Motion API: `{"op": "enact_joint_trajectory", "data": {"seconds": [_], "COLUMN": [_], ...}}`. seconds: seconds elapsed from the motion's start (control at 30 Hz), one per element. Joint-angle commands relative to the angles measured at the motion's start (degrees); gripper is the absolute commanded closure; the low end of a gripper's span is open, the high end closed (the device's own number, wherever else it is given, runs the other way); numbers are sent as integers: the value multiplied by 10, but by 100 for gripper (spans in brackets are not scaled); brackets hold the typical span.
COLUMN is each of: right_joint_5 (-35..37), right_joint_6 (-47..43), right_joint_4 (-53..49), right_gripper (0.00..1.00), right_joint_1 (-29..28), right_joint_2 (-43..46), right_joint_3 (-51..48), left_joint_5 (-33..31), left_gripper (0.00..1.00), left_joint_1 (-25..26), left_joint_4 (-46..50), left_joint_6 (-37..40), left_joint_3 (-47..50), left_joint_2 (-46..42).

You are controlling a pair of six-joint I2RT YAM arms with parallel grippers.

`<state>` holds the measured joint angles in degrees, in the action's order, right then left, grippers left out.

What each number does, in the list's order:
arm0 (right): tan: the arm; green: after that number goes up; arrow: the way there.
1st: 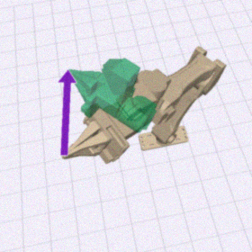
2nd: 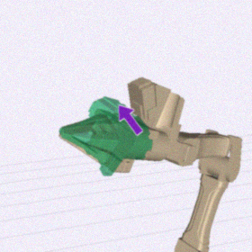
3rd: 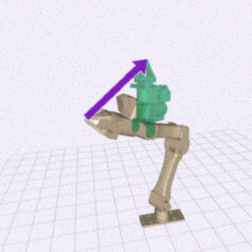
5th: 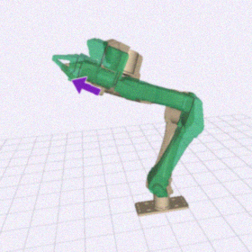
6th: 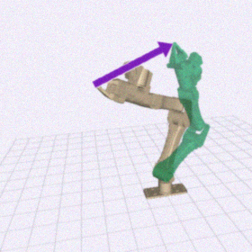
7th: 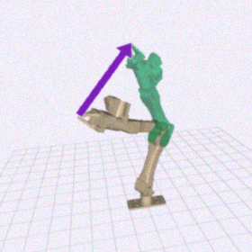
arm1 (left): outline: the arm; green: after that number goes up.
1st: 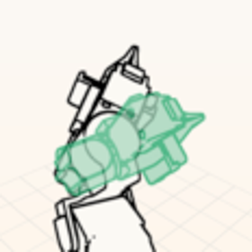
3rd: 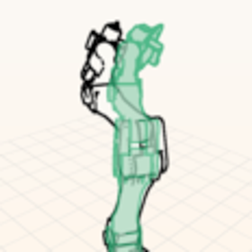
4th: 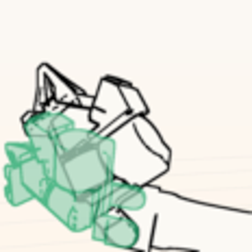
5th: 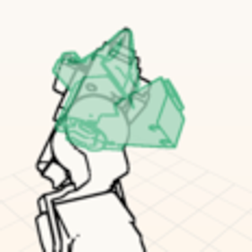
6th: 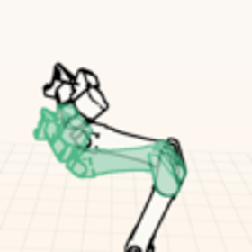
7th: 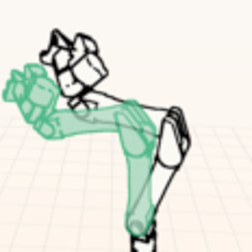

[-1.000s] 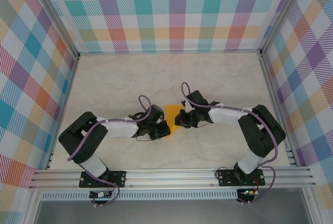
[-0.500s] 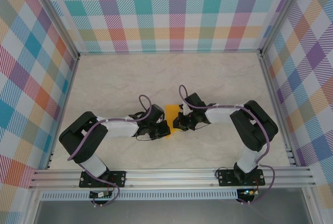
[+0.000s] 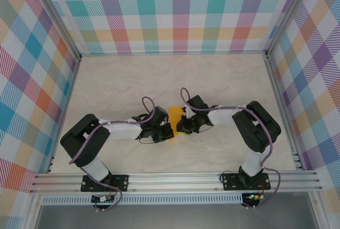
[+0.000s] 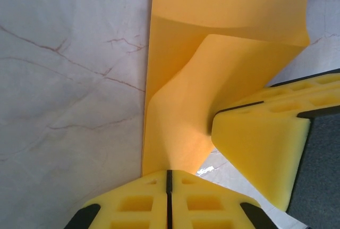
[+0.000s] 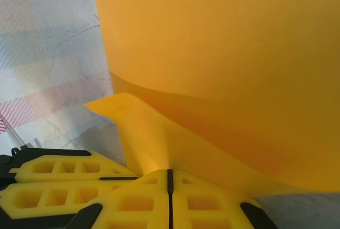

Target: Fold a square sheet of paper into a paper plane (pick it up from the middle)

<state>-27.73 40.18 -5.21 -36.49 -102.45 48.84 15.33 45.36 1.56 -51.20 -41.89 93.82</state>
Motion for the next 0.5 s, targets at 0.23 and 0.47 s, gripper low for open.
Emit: {"op": "enact_joint_trajectory", "data": {"seconds": [0.23,0.47], "right_joint_5": [56,82], "right_joint_6": [-32,-37], "right_joint_4": [-23,-28], "right_gripper": [93,93], "right_joint_1": [42,87], "right_joint_2": [-12,-14], "right_joint_3": [6,6], "left_joint_5": [-47,-46], "left_gripper": [92,92], "left_joint_1": [7,7], "left_joint_4": [91,94], "left_joint_6": [8,8], "left_joint_3": [7,9], "left_joint_2": [24,27]}}
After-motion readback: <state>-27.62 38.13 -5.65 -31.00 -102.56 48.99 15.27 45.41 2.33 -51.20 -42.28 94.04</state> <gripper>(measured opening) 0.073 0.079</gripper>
